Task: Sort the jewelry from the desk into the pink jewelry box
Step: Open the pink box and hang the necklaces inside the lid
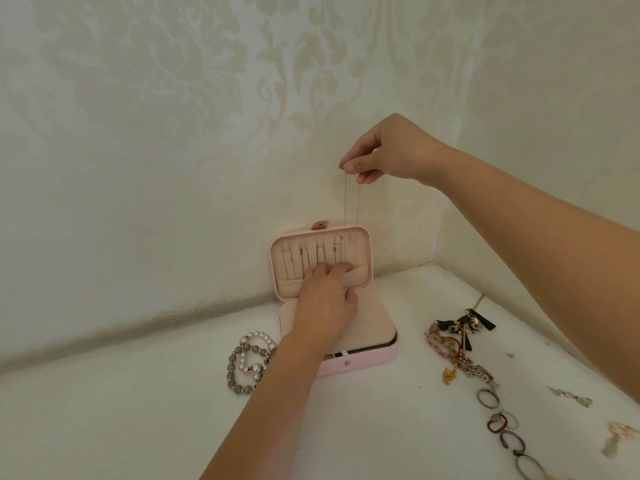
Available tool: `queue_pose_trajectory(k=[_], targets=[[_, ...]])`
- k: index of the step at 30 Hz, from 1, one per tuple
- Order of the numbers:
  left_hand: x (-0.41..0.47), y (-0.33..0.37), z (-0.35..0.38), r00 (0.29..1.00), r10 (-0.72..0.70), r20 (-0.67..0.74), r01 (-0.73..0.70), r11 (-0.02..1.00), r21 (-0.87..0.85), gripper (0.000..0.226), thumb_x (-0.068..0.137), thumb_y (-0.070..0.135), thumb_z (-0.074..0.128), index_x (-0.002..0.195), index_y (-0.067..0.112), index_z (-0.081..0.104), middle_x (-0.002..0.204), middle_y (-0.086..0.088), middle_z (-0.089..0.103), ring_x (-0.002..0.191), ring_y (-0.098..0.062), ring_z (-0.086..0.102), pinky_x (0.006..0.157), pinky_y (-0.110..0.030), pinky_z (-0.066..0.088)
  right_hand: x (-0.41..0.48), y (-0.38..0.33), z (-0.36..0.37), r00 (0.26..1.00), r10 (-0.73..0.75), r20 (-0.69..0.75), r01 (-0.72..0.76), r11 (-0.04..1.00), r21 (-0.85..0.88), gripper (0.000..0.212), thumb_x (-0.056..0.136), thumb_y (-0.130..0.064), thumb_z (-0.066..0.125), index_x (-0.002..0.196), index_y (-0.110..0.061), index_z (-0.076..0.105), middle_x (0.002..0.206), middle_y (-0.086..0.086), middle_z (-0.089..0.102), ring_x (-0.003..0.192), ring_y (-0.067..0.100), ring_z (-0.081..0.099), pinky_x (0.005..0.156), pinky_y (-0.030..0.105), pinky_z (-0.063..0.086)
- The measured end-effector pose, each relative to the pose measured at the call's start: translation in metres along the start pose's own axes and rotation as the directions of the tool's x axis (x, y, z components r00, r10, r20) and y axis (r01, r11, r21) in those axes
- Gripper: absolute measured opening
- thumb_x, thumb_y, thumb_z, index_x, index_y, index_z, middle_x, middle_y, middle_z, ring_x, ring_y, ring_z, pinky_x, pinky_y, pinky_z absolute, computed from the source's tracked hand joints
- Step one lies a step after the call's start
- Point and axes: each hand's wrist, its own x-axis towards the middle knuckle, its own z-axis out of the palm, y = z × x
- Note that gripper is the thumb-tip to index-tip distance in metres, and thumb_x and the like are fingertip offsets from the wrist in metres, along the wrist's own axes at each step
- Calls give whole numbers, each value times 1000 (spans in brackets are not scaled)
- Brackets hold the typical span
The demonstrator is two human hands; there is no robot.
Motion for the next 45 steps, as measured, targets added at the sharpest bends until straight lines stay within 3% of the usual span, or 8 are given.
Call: queue_pose_trajectory(k=[5,9,14,20,33,39,42,45], targets=[[0,1,2,1000,0,-16,0,1000,-19,41,90,16,51,130,19,50,122,-7,50,113,-23,40,101,-30,32,-5,6,9,1000,14,23,-14,1000,-11,13,78,-10,75,91,-9,74,71,-4,69,52,-1,62,55,7,47],[-1,-1,3,999,18,-32,-18,1000,-12,40,90,18,52,130,21,51,119,-7,51,110,-23,41,98,-29,33,-7,17,21,999,39,-29,-39,999,-13,13,79,-9,74,92,-9,75,49,-13,63,44,-5,57,47,4,39],[-1,-2,4,999,32,-43,-32,999,-1,31,89,21,55,120,21,58,113,-6,50,106,-23,42,94,-26,31,-1,18,18,990,50,-131,-36,994,106,13,79,-6,74,92,-6,74,52,-10,65,48,0,62,52,7,46],[-2,-1,4,999,35,-42,-34,999,10,31,90,23,54,121,22,57,115,-6,50,108,-22,41,96,-26,31,2,17,17,991,31,-133,-6,982,188,13,80,-2,72,93,-2,72,74,6,69,63,11,67,66,15,56],[-2,-2,3,999,37,-29,-37,999,12,38,90,23,54,128,22,53,118,-7,50,109,-23,41,97,-28,32,-9,30,31,993,60,-101,-44,988,151,14,80,-5,72,94,-4,73,70,2,67,49,0,61,58,10,51],[-2,-2,3,999,39,-28,-39,999,4,38,90,23,54,128,21,53,117,-7,49,110,-24,41,98,-30,33,-16,30,38,997,23,-77,-14,993,114,13,79,-5,74,91,-9,73,47,-15,62,44,-5,58,48,4,40],[-2,-2,3,999,44,-27,-43,999,24,39,91,24,53,129,21,51,118,-8,49,110,-24,40,97,-29,32,-15,31,39,998,13,-63,-8,996,86,13,75,-4,77,87,-4,72,62,-1,66,45,-1,59,52,9,46],[-2,-2,4,998,46,-33,-45,998,39,41,91,25,52,131,20,49,120,-8,48,111,-23,40,98,-29,32,-14,36,39,999,12,-42,-9,998,65,13,71,-3,79,80,-2,69,63,6,65,46,3,60,54,14,51]])
